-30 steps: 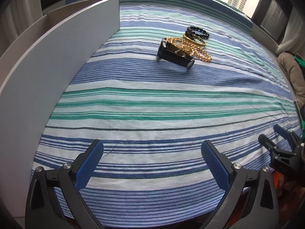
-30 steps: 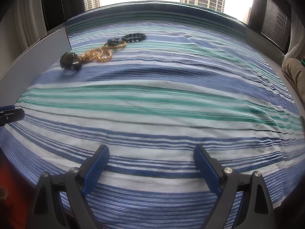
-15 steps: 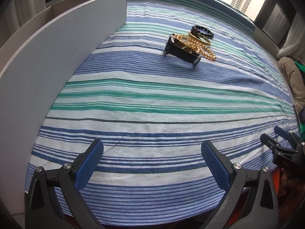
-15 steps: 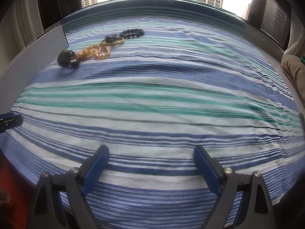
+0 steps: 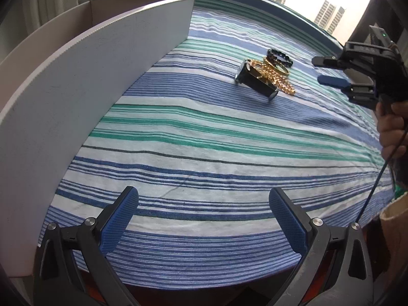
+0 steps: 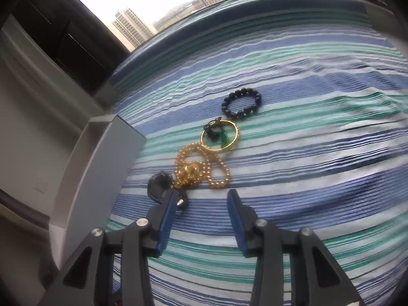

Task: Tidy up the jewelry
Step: 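Grasp the gold chain with the right tool while the left tool grasps the black watch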

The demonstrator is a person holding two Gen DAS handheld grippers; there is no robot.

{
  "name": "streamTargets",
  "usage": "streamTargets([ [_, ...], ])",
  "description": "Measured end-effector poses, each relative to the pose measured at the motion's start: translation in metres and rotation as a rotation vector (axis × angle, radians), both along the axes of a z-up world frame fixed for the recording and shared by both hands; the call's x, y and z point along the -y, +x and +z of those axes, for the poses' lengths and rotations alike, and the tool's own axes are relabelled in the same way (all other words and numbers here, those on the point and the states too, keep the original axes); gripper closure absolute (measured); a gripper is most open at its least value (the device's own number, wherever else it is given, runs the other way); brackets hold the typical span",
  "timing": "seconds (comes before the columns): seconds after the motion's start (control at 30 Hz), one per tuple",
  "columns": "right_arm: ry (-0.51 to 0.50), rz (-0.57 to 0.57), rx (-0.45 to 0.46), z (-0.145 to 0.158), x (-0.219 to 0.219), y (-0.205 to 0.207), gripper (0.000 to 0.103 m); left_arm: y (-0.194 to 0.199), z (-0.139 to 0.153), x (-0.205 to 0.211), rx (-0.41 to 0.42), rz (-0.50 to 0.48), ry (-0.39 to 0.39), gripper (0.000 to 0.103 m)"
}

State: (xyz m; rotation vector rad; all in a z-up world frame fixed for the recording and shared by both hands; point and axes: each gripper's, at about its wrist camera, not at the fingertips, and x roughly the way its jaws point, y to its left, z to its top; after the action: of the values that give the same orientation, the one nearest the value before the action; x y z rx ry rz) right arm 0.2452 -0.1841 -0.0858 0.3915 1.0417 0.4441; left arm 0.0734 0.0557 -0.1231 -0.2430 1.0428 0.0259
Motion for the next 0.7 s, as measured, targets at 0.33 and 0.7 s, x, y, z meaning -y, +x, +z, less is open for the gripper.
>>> streamTargets([
  [0.33, 0.051, -0.019, -0.303, -0.061, -0.069, 0.061, 0.074, -0.007, -0.002, -0.012, -0.001, 0.02, -0.018, 0.001],
  [0.7, 0.002, -0.028, -0.223, -0.059, -0.089, 0.069, 0.096, -0.008, -0.005, -0.01, -0.015, 0.019, -0.017, 0.001],
])
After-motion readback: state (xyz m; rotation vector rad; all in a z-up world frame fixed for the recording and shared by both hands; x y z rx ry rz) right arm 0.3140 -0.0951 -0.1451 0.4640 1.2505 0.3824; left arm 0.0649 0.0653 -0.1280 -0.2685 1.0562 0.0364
